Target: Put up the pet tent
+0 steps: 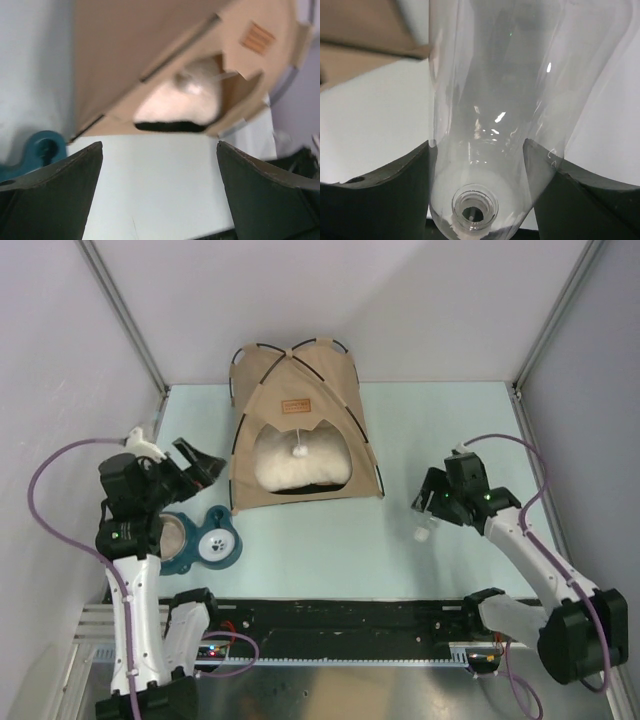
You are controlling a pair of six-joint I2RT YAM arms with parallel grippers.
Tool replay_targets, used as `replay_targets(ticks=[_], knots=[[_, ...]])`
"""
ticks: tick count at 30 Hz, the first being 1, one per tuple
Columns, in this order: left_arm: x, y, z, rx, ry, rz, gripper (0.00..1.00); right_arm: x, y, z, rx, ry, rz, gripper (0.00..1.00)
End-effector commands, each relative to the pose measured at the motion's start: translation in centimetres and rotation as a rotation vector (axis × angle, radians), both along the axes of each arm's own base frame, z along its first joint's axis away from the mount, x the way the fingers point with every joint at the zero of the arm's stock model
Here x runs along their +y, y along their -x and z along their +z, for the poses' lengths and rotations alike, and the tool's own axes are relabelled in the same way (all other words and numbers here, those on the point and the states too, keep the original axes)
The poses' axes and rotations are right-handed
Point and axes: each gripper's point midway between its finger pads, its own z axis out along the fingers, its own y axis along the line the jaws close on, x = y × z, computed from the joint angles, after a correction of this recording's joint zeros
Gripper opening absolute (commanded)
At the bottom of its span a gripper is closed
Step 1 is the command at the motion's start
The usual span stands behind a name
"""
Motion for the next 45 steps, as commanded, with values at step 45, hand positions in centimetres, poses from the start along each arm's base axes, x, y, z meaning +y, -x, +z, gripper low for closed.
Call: replay_targets(ticks=[45], knots=[[-15.5,11.5,22.4,-0.707,0.311,-0.943,1.00,30.0,13.2,38.0,-0.926,-0.991,1.645,0.62]])
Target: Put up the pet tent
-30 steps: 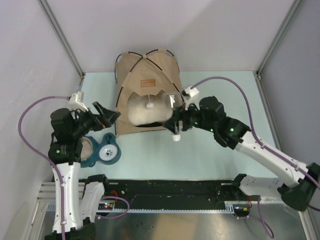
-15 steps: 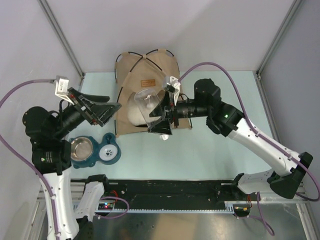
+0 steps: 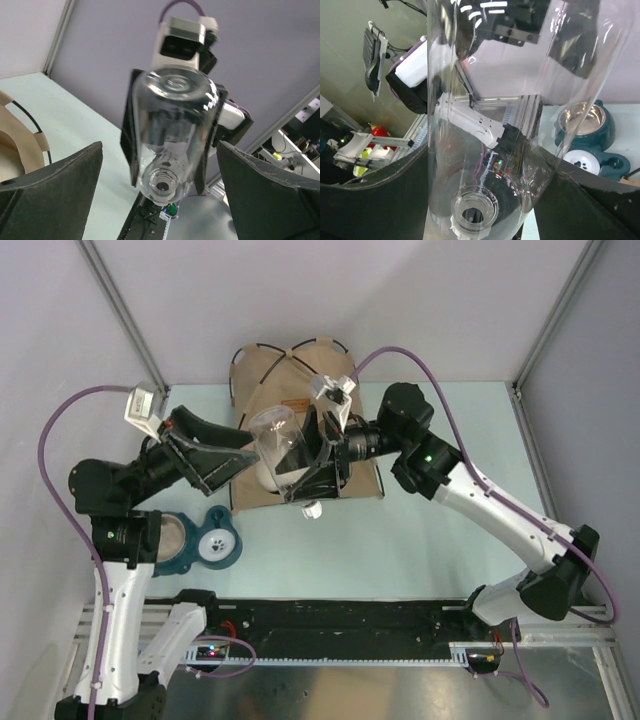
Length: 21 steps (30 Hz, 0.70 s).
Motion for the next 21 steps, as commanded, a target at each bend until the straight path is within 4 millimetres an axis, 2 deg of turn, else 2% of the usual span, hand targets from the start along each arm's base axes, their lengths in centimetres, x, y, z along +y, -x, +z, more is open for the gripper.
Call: replay_targets(ticks=[1,5,13,19,21], knots=[[-0.3,1.9,1.5,-0.126,0.020,-0.025,1.00,-0.2,0.5,4.2,0.036,-0.115,0.056,0.62],[-0.4,0.7,0.0,-0.101,0.012,-0.017,1.00,0.5,0.8,3.8,0.063,-0.092,0.090,0.62],[-0.7,-1.2,-1.5,-0.040,0.022,-0.002,1.00,2.3,1.8,1.9,0.071,-0.022,0.140,0.62],[-0.6,-1.6,-1.5,-0.036,0.033,0.022,0.95,3.3,1.8,0.5,0.100,0.028,0.159,0.63],[-0.7,-1.6,-1.7,-0.026,0.030,0.009,0.98,3.5,1.8,0.1,0.112,0.044,0.172,0.63]])
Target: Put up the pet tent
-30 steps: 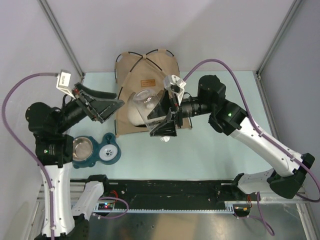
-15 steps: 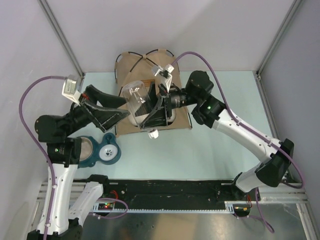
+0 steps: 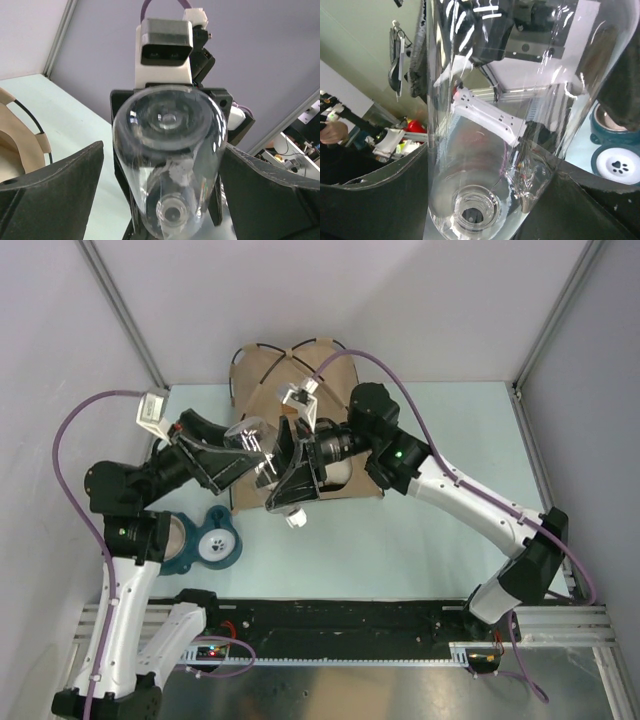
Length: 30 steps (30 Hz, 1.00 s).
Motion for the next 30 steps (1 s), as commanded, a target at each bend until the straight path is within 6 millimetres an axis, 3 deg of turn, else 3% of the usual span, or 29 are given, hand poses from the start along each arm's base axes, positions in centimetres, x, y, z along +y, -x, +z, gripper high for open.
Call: replay_targets(ticks=[1,5,9,17,19,24,30], knots=[[-0.1,-0.7,-0.2,-0.004,0.006,0.012,0.99,0.3,1.2,0.9,-0.031,-0.009,0.068,0.63],[-0.2,-0.9,-1.0,0.015,0.002,0.007,0.96,0.7,0.9,0.5,-0.024,0.006,0.062,0.63],[-0.2,-1.0,-1.2,0.019,0.010,0.021,0.76,0.9,0.5,0.2,-0.027,0.014,0.028,0.67],[0.3,-1.5,-1.1,0.002,0.027,0.080,0.48,0.8,-1.2,-1.0,-0.021,0.037,-0.089,0.92],[0.4,-1.8,-1.4,0.001,0.020,0.096,0.46,0.4,-1.4,-1.1,-0.028,0.037,-0.114,0.98],[1.4,-3.7,-3.8,0.044,-0.072,0.222,0.48,-1.4,-3.3,-2.0,-0.001,0.078,-0.230,0.99],[4.7,-6.2,-7.7,0.117,-0.229,0.479,0.54,-7.4,-8.6,-3.4,0.057,0.130,-0.549,1.00]])
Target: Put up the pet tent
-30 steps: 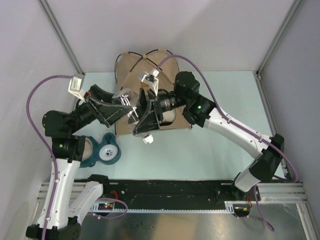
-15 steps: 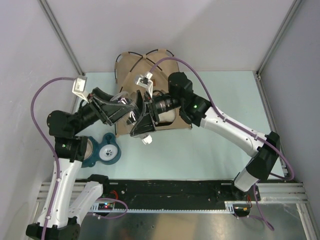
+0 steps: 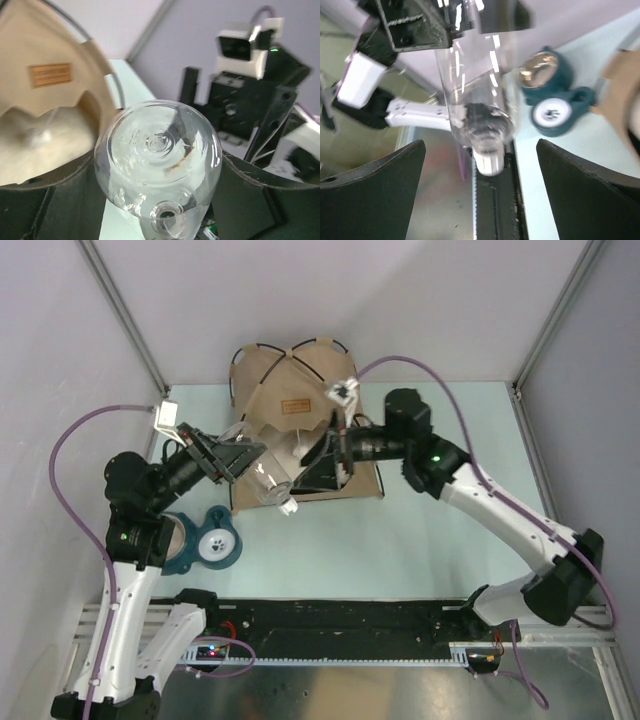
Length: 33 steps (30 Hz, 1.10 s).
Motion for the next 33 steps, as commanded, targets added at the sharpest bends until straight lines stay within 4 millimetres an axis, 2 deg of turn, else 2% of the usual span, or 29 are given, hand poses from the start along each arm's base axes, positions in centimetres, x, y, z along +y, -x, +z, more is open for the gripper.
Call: replay_targets(ticks=[1,4,7,11,18,24,29,33], knots=[[3.7,-2.0,-2.9,0.030,-0.157,0.265,0.54,-5.0,-3.5,1.2,-0.056,0.016,-0.267,1.00],[6.3,-2.6,-4.6,0.049,-0.219,0.423,0.55,-6.6,-4.4,-1.1,-0.109,0.128,-0.369,0.99],[10.0,-3.0,-6.5,0.080,-0.294,0.625,0.54,-7.1,-4.8,-3.1,-0.136,0.220,-0.427,1.00],[14.6,-2.9,-9.1,0.105,-0.413,0.852,0.54,-6.6,-5.0,-5.3,-0.112,0.282,-0.444,0.99],[19.4,-3.1,-13.1,0.222,-0.540,1.119,0.48,-4.7,-5.3,-7.5,-0.084,0.312,-0.440,0.97],[21.1,-4.2,-15.1,0.272,-0.568,1.286,0.46,-4.1,-5.7,-8.8,-0.054,0.334,-0.442,0.95],[21.5,-4.8,-16.1,0.236,-0.510,1.347,0.46,-4.7,-6.1,-9.2,-0.034,0.331,-0.460,0.95],[20.5,-5.6,-16.8,0.120,-0.471,1.312,0.48,-5.1,-6.5,-9.8,0.007,0.325,-0.462,0.95]])
